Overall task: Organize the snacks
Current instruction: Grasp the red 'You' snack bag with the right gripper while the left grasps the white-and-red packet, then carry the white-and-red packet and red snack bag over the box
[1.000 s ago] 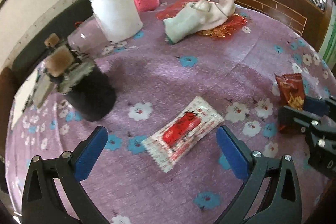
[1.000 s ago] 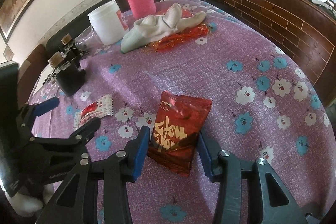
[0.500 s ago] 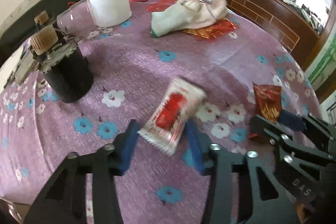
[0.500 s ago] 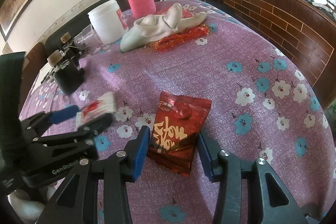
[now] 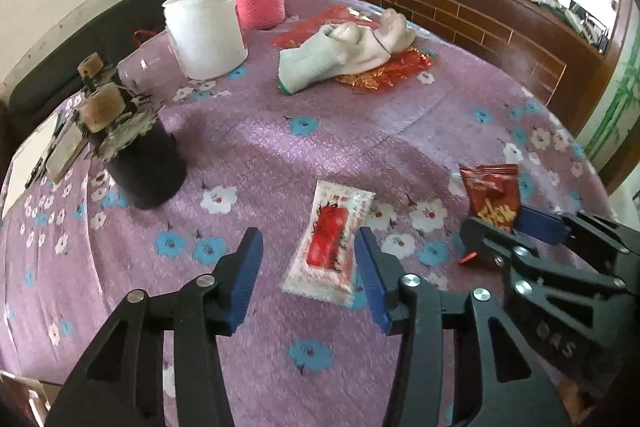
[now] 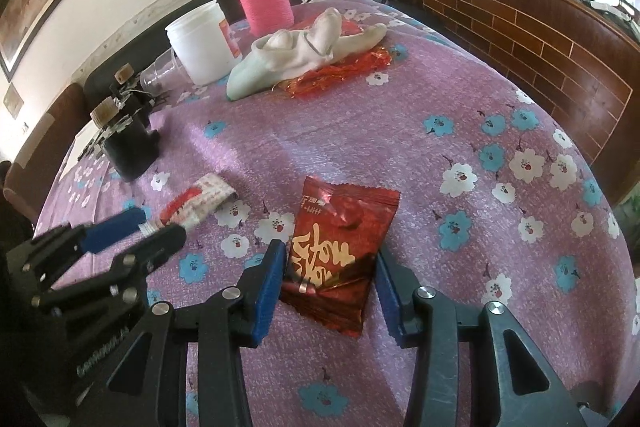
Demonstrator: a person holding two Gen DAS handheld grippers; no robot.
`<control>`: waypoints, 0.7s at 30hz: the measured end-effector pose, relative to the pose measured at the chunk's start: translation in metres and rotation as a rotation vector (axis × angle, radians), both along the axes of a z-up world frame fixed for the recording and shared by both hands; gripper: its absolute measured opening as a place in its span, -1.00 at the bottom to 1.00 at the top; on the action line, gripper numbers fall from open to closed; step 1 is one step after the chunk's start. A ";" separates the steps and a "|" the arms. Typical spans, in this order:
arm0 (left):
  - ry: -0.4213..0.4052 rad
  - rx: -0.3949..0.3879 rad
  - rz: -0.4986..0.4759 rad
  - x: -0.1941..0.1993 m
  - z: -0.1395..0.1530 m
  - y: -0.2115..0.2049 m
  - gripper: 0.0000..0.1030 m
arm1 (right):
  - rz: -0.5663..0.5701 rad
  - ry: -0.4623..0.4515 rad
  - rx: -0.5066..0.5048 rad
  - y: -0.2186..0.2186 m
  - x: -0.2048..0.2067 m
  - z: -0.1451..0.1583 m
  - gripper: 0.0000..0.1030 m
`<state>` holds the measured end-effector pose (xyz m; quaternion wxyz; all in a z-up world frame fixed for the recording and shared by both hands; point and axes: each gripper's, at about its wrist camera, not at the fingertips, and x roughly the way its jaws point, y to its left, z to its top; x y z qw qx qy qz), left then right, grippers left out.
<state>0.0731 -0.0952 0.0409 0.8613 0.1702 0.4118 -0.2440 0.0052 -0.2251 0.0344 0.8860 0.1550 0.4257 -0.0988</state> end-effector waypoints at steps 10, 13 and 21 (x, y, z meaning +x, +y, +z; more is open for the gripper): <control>0.010 0.019 -0.026 0.008 -0.012 -0.019 -0.11 | -0.011 0.003 0.000 -0.002 -0.001 0.000 -0.13; 0.029 0.001 -0.010 0.011 -0.013 -0.018 -0.11 | -0.017 -0.007 -0.001 -0.003 -0.002 0.002 -0.14; 0.051 -0.030 -0.014 0.002 -0.004 -0.013 -0.47 | -0.019 -0.024 -0.024 -0.001 -0.005 0.004 -0.16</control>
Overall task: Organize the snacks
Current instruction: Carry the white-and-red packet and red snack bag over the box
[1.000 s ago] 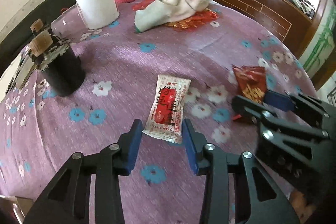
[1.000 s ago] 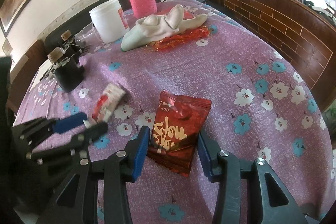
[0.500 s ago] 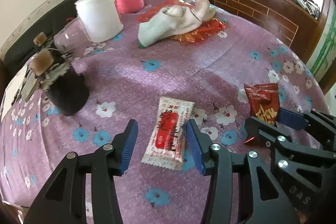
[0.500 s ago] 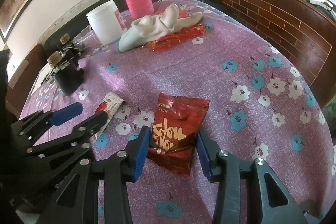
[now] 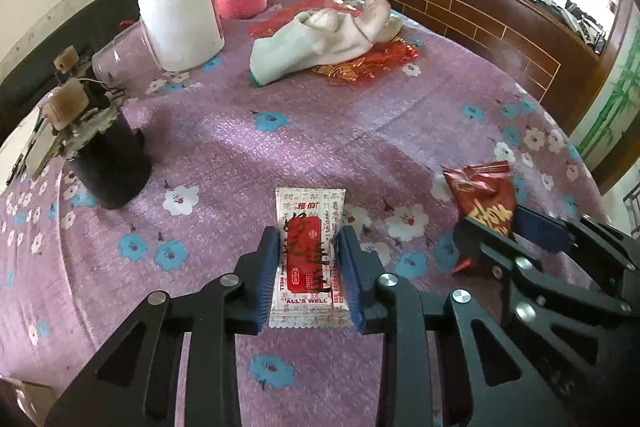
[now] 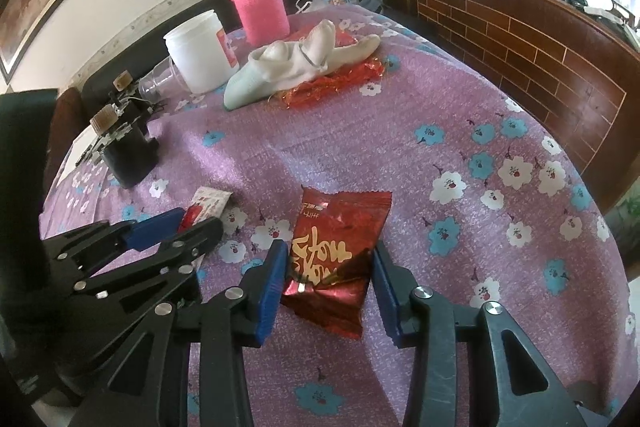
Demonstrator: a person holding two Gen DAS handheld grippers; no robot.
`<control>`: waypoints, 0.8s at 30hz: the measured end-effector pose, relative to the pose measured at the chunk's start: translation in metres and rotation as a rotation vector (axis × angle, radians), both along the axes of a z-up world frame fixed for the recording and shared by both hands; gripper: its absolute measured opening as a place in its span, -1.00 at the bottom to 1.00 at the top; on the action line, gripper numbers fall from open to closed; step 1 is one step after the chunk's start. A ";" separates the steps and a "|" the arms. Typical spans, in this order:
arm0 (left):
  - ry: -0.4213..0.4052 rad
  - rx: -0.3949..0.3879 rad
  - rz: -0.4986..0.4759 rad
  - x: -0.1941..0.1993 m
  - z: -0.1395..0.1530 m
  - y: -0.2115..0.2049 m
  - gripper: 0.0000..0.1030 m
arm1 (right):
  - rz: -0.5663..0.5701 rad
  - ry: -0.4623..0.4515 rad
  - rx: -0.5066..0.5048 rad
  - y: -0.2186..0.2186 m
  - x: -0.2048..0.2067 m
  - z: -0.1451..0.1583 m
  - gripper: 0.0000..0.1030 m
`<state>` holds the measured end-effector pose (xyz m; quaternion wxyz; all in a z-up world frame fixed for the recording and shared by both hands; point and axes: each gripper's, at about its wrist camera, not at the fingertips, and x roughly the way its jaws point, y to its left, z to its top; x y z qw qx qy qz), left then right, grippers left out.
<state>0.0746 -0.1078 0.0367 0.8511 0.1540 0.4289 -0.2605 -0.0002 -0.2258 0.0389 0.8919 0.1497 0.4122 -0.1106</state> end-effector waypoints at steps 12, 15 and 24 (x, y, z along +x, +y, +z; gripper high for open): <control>-0.027 -0.066 0.050 -0.044 0.034 0.038 -0.47 | 0.021 -0.039 -0.010 0.005 -0.004 0.007 -0.17; -0.036 -0.084 0.078 -0.056 0.040 0.052 -0.47 | 0.041 -0.065 -0.020 0.011 -0.007 0.011 -0.17; -0.029 -0.173 0.196 -0.094 0.048 0.108 -0.47 | 0.119 -0.103 -0.073 0.039 -0.013 0.016 -0.17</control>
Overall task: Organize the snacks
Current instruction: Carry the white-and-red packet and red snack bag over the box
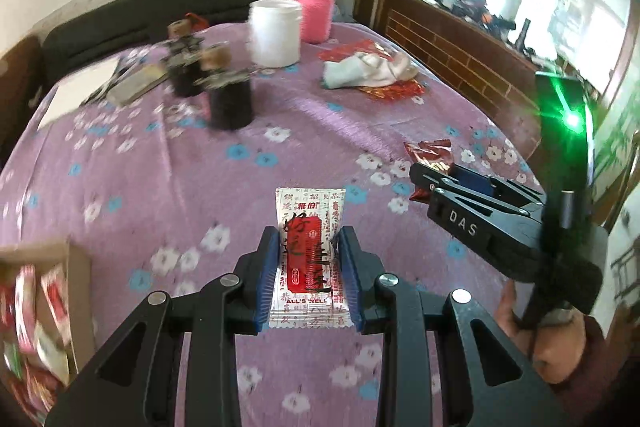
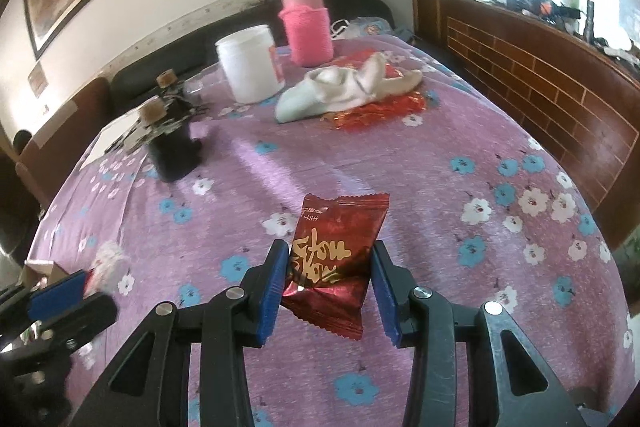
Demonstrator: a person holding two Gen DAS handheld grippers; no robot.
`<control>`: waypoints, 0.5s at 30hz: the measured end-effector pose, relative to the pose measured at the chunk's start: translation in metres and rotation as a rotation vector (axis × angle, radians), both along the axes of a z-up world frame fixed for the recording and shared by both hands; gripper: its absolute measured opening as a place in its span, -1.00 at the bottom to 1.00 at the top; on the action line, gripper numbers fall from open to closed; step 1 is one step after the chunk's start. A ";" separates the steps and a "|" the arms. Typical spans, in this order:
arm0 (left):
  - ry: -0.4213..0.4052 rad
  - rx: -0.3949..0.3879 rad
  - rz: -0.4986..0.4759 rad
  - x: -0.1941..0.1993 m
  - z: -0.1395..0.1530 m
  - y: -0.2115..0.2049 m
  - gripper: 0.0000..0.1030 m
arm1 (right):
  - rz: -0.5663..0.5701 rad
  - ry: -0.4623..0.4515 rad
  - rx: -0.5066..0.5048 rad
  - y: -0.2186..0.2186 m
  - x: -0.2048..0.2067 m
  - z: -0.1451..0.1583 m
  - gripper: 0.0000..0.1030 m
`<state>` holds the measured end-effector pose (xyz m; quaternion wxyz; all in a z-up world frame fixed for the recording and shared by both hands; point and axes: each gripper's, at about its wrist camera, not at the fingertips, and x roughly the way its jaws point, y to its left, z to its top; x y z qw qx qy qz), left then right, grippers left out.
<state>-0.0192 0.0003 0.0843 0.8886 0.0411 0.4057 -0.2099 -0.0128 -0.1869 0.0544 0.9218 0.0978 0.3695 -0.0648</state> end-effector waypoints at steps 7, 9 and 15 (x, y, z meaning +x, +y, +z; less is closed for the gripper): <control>0.033 -0.069 0.082 -0.024 -0.009 0.040 -0.47 | 0.061 0.021 0.002 0.021 -0.004 -0.004 -0.17; 0.037 -0.086 0.091 -0.033 -0.011 0.050 -0.47 | 0.078 0.033 0.002 0.028 -0.010 -0.004 -0.17; 0.053 -0.124 0.123 -0.055 -0.014 0.072 -0.47 | 0.134 0.046 0.003 0.052 -0.042 0.001 -0.17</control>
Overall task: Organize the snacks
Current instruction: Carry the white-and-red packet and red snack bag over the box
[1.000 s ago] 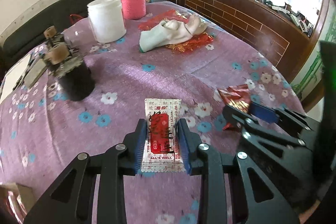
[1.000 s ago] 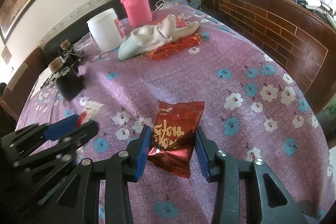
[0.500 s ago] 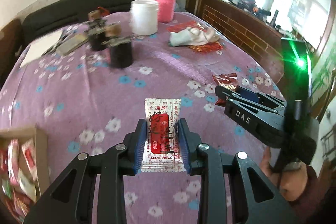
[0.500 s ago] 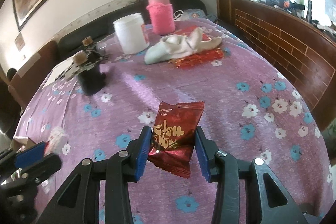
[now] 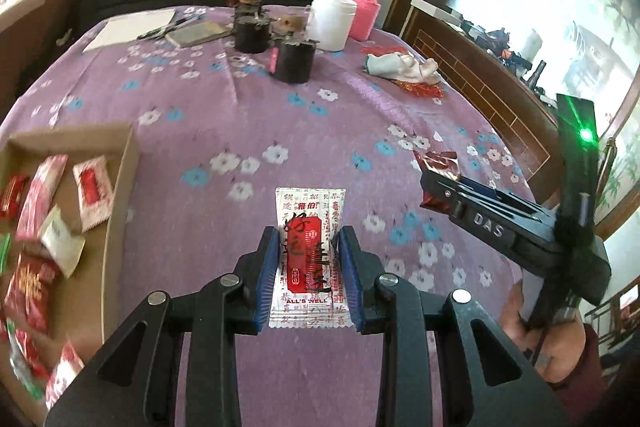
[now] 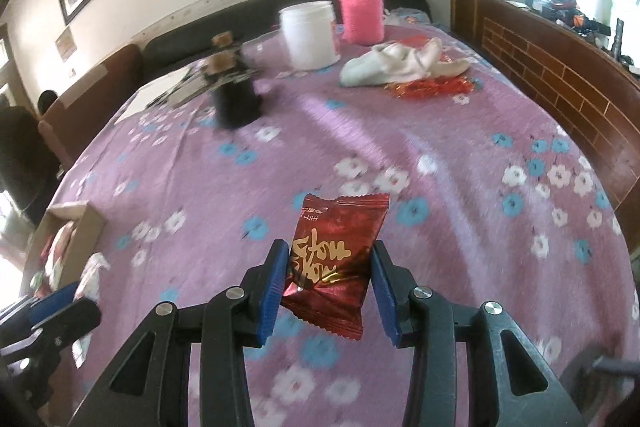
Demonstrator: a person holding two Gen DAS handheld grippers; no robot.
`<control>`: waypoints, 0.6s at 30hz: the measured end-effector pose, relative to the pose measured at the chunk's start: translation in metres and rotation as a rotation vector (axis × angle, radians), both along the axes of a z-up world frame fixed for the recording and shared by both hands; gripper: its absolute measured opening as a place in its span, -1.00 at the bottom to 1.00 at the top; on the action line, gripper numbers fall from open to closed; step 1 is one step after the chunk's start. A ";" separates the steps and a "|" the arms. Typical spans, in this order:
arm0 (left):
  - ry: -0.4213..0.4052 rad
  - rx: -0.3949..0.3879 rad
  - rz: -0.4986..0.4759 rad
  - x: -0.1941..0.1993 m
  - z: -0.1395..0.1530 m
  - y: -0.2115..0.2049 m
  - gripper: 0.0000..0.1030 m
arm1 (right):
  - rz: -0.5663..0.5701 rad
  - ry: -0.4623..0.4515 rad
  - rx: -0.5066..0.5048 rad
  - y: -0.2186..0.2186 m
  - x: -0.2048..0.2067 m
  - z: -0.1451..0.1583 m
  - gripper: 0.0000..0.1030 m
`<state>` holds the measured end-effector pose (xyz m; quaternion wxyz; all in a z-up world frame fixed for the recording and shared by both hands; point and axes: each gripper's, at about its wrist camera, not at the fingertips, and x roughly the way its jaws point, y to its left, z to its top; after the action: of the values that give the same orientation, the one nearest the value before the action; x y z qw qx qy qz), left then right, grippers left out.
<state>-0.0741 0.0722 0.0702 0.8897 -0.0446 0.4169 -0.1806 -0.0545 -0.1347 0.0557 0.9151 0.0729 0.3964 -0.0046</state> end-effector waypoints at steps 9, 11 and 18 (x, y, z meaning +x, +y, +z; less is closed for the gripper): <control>-0.002 -0.031 0.037 -0.028 0.000 0.028 -0.46 | 0.099 -0.021 -0.035 0.044 -0.041 0.014 -0.17; -0.005 -0.028 0.052 -0.033 0.000 0.034 -0.46 | 0.119 -0.022 -0.031 0.052 -0.048 0.016 -0.17; -0.015 -0.033 0.101 -0.049 0.005 0.057 -0.46 | 0.178 -0.033 -0.040 0.082 -0.069 0.018 -0.18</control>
<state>-0.1232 0.1291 0.0750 0.9000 -0.0788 0.4043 -0.1424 -0.1236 -0.0522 0.0736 0.9196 0.0192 0.3860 0.0700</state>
